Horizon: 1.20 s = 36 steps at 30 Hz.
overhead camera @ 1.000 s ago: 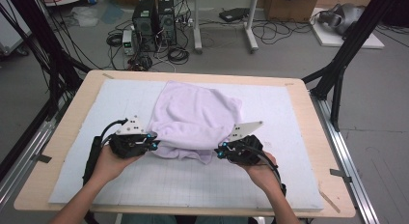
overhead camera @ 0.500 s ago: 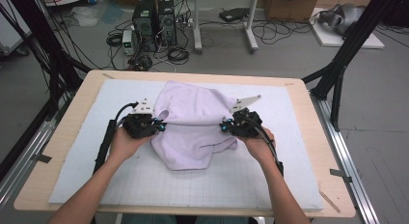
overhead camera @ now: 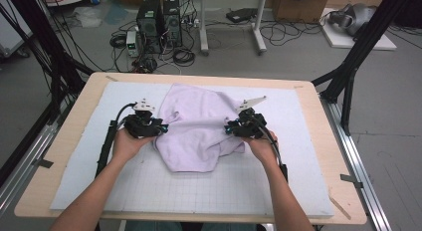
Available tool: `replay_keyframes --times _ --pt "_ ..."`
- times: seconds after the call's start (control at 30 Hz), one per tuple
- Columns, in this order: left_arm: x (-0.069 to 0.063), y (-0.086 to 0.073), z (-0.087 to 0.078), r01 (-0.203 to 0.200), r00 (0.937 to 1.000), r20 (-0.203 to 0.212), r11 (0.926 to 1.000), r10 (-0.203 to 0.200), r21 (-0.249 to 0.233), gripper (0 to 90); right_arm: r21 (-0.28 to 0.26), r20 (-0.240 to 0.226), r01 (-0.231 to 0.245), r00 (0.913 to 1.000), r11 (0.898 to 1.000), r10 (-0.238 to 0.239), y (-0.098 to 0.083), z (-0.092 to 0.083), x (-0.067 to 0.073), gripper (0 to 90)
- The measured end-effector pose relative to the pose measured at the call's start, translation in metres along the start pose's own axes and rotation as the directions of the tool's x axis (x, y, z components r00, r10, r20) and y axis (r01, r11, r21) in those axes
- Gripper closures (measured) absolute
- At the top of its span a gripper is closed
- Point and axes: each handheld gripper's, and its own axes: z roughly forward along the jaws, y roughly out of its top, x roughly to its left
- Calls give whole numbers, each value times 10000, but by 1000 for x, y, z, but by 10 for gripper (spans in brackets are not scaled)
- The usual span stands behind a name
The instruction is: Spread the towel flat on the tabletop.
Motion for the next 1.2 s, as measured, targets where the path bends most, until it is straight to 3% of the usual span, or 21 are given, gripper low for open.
replay_keyframes --times 0.17,0.27,0.43,0.53,0.6,0.63,0.77,0.93,1.07,1.2 --pt "-9 -5 -31 -246 9997 9 9989 246 -390 555 -686 45 321 9995 9971 -319 -5 -32 16 666" --pt "-19 -16 -34 -540 9983 192 9983 544 -229 560 -851 -126 557 9983 9948 -570 -16 -39 30 669" --pt "-33 -33 -18 -1082 9927 604 9926 1049 554 629 -215 -296 931 9952 9954 -937 -35 -22 47 667" --pt "-36 -41 -2 -1117 9920 699 9884 1048 1027 655 212 -233 1021 9946 9945 -1016 -40 -8 47 645" --pt "-36 -44 10 -1251 9909 699 9795 1153 1576 633 553 -151 1075 9942 9927 -1068 -42 2 46 632" --pt "-36 -46 15 -1173 9920 656 9798 1079 1622 626 701 -202 1013 9948 9924 -1001 -43 7 46 628" --pt "-37 -45 21 -1186 9920 607 9829 1110 1406 673 952 -88 1148 9934 9888 -1145 -45 23 45 647" --pt "-40 -44 18 -1464 9891 373 9799 1426 1356 852 915 -40 1170 9931 9889 -1171 -46 25 44 822" --pt "-44 -40 4 -1603 9868 417 9802 1564 1160 871 693 -434 1101 9933 9915 -1073 -45 14 43 849" --pt "-48 -36 -22 -1540 9875 403 9871 1523 435 875 360 -501 1330 9901 9905 -1311 -44 -9 48 852"
